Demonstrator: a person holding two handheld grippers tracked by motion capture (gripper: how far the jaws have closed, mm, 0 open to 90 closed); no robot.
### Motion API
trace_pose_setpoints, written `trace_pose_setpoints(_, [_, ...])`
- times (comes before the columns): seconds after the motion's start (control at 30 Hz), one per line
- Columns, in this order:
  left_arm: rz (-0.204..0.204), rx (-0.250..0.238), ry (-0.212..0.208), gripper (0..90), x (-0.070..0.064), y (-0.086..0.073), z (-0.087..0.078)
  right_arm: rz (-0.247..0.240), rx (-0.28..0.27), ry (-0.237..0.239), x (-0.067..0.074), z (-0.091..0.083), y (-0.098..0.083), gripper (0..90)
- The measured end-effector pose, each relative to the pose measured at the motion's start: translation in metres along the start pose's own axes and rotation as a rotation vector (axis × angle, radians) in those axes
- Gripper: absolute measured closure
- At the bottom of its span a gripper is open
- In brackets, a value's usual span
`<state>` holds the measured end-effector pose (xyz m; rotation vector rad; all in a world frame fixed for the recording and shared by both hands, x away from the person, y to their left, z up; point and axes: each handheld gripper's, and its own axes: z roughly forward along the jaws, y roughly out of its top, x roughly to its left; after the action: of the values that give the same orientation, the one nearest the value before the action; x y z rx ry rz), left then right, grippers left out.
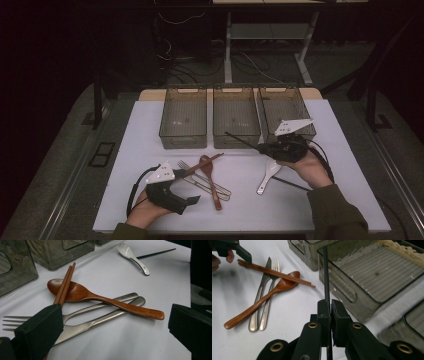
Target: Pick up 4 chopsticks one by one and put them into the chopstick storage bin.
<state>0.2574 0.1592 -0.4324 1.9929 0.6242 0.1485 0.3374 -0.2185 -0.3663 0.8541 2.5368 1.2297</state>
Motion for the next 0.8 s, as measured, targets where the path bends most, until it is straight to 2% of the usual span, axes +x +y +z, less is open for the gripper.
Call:
trace_pose_setpoints(0.33, [0.001, -0.003, -0.004, 0.0, 0.000, 0.000, -0.001, -0.015, 0.002, -0.003, 0.003, 0.025, 0.028, 85.4])
trace_pose_setpoints(0.8, [-0.001, -0.009, -0.005, 0.0, 0.000, 0.001, -0.001, -0.003, 0.008, -0.028, 0.007, 0.054, 0.073, 85.4])
